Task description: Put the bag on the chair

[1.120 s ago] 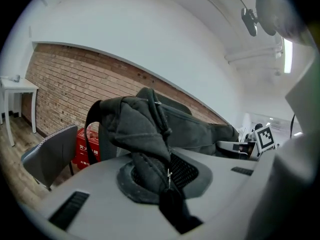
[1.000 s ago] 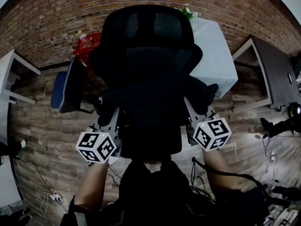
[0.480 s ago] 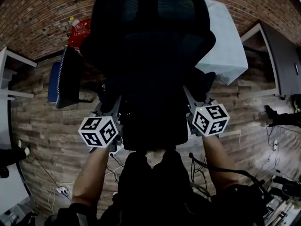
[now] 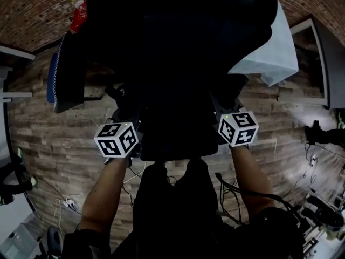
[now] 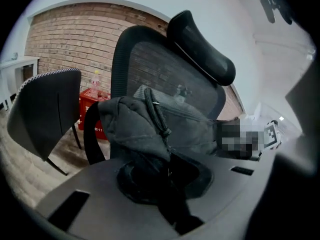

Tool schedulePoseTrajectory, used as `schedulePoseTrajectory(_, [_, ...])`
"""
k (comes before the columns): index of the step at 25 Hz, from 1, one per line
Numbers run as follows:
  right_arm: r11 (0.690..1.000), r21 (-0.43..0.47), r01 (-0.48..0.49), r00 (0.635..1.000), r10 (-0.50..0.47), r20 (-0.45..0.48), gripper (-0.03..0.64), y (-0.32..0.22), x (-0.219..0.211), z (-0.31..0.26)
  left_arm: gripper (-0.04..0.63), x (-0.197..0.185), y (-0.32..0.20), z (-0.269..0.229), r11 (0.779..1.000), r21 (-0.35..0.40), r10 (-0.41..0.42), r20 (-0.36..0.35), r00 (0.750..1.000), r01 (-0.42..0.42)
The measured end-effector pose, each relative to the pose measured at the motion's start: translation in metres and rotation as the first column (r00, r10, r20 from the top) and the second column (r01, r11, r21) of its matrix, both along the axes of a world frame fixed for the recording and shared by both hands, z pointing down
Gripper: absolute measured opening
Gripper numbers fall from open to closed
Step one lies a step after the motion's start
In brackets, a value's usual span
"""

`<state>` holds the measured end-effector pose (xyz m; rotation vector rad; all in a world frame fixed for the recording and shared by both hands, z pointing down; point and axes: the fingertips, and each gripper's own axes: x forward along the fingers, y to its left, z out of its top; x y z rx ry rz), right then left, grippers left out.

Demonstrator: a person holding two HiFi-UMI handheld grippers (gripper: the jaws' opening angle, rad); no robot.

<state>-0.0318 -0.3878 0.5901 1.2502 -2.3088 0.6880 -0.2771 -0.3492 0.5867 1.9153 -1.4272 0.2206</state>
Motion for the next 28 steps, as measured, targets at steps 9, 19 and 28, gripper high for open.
schedulePoseTrajectory(9, [0.992, -0.126, 0.003, 0.999, -0.009, -0.046, 0.074, 0.012, -0.005, 0.082, 0.055, -0.002, 0.012, 0.080, 0.993, -0.116, 0.009, 0.028, 1.000, -0.006])
schedulePoseTrajectory(19, [0.964, -0.267, 0.006, 0.996, -0.028, -0.079, 0.074, 0.062, 0.002, 0.159, 0.057, 0.007, 0.061, 0.156, 0.966, -0.257, 0.035, 0.041, 0.999, -0.023])
schedulePoseTrajectory(28, [0.934, -0.356, -0.029, 0.992, -0.017, -0.127, 0.080, 0.094, 0.015, 0.217, 0.058, 0.019, 0.094, 0.214, 0.933, -0.360, 0.024, 0.081, 0.996, 0.007])
